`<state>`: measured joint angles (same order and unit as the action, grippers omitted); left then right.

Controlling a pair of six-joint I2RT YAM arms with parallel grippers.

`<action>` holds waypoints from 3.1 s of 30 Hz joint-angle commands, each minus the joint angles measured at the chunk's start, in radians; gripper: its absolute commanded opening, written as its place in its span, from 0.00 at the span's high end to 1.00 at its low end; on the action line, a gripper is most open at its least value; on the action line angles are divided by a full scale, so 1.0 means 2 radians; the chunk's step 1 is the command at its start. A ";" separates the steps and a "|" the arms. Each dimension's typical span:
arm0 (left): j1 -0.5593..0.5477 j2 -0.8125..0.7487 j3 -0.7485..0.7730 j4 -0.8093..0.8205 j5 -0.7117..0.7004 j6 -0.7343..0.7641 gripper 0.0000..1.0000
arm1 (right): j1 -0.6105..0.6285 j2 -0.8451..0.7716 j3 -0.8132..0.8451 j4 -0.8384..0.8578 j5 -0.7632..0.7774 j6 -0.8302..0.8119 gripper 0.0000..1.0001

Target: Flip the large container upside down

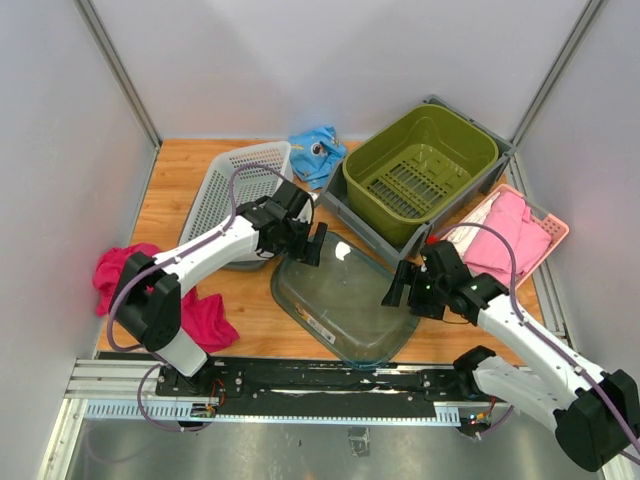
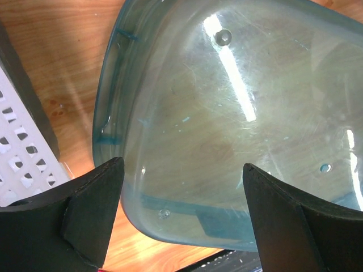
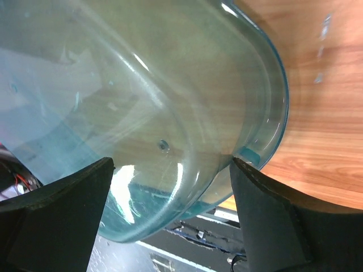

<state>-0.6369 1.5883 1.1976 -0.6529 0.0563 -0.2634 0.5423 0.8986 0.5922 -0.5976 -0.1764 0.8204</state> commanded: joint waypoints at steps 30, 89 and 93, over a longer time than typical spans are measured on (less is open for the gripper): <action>-0.142 -0.009 -0.052 0.105 0.134 -0.169 0.14 | -0.114 0.059 0.100 0.008 0.047 -0.089 0.14; 0.073 0.014 0.155 -0.034 -0.152 0.020 0.34 | -0.115 -0.019 0.159 -0.071 0.119 -0.089 0.14; 0.075 0.036 0.158 -0.033 -0.154 0.025 0.50 | -0.115 -0.013 0.157 -0.064 0.114 -0.090 0.14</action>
<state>-0.4824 1.6264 1.5188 -0.7628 -0.3073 -0.2493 0.3080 0.8646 0.9195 -0.7486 0.0696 0.6537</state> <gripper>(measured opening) 0.550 0.862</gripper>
